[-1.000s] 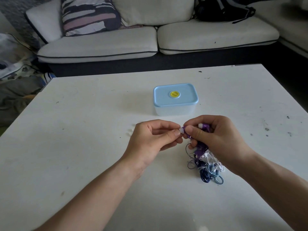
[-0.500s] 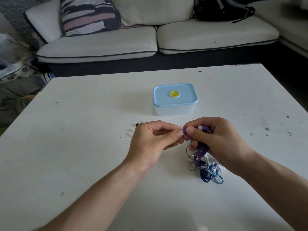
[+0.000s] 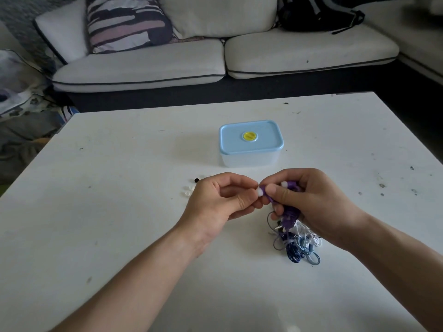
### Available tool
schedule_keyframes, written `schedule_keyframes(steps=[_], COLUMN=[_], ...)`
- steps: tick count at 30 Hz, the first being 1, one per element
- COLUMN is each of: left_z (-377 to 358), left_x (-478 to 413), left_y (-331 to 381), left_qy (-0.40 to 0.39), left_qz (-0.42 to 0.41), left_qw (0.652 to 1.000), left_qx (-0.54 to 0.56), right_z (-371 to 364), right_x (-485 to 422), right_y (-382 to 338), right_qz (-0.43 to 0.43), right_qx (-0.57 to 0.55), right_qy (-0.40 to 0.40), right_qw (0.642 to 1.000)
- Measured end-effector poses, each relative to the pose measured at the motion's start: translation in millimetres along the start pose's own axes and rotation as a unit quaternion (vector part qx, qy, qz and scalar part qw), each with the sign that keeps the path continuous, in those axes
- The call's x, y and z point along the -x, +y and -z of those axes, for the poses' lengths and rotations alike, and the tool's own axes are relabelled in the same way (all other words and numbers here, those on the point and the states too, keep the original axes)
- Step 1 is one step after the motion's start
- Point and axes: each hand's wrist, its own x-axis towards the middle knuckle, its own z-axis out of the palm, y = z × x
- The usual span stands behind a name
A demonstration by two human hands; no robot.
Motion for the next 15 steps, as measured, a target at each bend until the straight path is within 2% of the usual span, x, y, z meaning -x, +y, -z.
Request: schedule_keyframes(steps=[3,6,11,15], left_z=[2.4,2.1,2.2,6.1], left_x=[-0.4,-0.4,-2.5,-19.3], left_y=[-0.6,1.4,5.2,8.4], left_qy=[-0.004,0.003,0.000,0.039], left_qz=[0.006,0.008,0.037,0.057], left_qw=[1.000,1.000,0.998,0.993], left_qx=[0.000,-0.009,-0.048,-0.095], right_z=[0.3,-0.1,5.0,20.3], right_x=[-0.5,-0.7,-1.8,-14.6], right_y=[0.3,-0.2,3.2,1.7], right_qz=[-0.021,-0.084,-0.201,-0.198], right_qx=[-0.005,-0.088,-0.230,-0.256], right_qy=[-0.015,-0.021,0.025,0.079], right_qw=[1.000,0.992,0.952,0.943])
